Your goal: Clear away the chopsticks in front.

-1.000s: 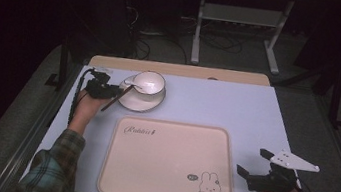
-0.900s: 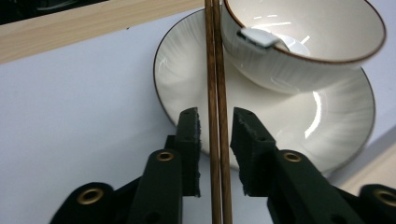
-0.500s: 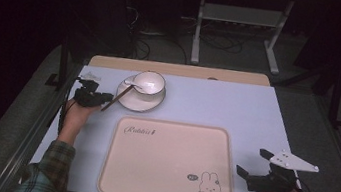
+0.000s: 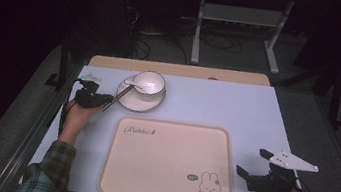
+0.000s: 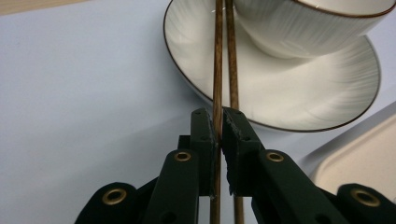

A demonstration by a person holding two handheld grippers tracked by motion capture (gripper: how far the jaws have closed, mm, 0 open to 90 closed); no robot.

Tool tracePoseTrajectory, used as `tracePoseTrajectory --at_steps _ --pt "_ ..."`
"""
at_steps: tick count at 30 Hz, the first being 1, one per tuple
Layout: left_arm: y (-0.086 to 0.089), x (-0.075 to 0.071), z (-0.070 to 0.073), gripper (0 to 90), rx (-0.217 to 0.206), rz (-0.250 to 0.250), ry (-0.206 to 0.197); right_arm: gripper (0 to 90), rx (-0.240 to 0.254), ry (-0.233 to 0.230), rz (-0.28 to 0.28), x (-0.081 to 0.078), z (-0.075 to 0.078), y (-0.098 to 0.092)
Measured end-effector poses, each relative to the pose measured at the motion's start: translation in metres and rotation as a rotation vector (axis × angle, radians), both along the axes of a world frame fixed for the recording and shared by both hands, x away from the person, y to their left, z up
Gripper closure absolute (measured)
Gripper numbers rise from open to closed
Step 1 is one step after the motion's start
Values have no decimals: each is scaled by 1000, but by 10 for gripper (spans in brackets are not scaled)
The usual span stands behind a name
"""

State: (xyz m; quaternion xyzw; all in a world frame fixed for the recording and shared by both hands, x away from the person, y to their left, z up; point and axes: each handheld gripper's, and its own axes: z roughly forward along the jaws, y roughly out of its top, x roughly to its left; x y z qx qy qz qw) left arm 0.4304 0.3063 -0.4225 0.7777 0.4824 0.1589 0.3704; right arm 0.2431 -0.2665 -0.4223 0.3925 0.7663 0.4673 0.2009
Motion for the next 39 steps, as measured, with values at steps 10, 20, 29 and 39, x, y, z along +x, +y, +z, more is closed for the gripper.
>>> tracePoseTrajectory --at_steps 10,20,29,39 --pt "3 2 -9 820 3 9 30 0 -3 2 2 0 0 0" --pt "5 3 -11 846 -7 21 33 0 -5 4 2 0 -1 0" --pt "7 1 -6 850 -20 27 24 0 -6 4 3 0 -1 0" --pt "20 -13 5 851 -13 8 23 0 -3 3 1 0 -1 -1"
